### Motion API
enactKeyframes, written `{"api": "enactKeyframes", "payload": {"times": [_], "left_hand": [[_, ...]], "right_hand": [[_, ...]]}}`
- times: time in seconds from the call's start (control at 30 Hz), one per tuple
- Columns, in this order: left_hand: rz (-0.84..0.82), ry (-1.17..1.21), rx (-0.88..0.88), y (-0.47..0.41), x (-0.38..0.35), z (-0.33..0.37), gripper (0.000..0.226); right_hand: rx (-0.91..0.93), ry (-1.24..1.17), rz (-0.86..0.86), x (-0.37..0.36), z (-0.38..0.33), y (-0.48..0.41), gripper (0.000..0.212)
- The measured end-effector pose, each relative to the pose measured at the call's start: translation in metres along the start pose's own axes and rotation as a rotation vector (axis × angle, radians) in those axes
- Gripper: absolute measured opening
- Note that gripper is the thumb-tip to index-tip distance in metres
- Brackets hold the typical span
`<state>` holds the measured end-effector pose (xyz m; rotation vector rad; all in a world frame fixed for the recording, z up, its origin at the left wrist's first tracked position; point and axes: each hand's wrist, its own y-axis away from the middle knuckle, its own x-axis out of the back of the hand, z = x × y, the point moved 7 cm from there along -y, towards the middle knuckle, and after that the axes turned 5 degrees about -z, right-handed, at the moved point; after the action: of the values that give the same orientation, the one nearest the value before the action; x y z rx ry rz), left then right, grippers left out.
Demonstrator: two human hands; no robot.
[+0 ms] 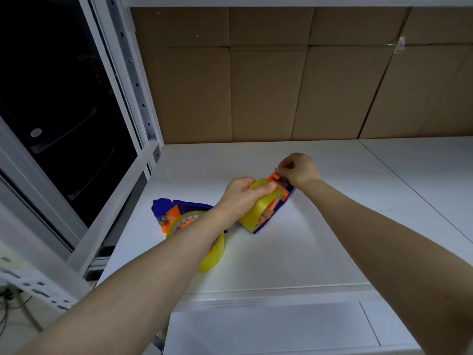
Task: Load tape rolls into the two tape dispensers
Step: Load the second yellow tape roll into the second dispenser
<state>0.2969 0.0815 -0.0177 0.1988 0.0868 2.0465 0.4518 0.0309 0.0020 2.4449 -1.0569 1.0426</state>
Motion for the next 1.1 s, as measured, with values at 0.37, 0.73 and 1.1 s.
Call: {"api": "enactKeyframes", "payload": {"times": [0.37, 0.73, 1.1], "left_hand": [[0.102, -0.121, 0.019, -0.007, 0.010, -0.003, 0.038], [0.128, -0.389, 0.093, -0.019, 0.030, 0.009, 0.044], [-0.003, -1.015, 0.054, -0.030, 0.018, 0.039, 0.041]], "right_hand": [[0.127, -0.171, 0.047, -0.006, 0.006, 0.006, 0.020], [-0.124, -0.391, -0.228, -0.002, 0.020, 0.007, 0.031], [-0.194, -0.630, -0.324, -0.012, 0.044, 0.024, 0.041]]}}
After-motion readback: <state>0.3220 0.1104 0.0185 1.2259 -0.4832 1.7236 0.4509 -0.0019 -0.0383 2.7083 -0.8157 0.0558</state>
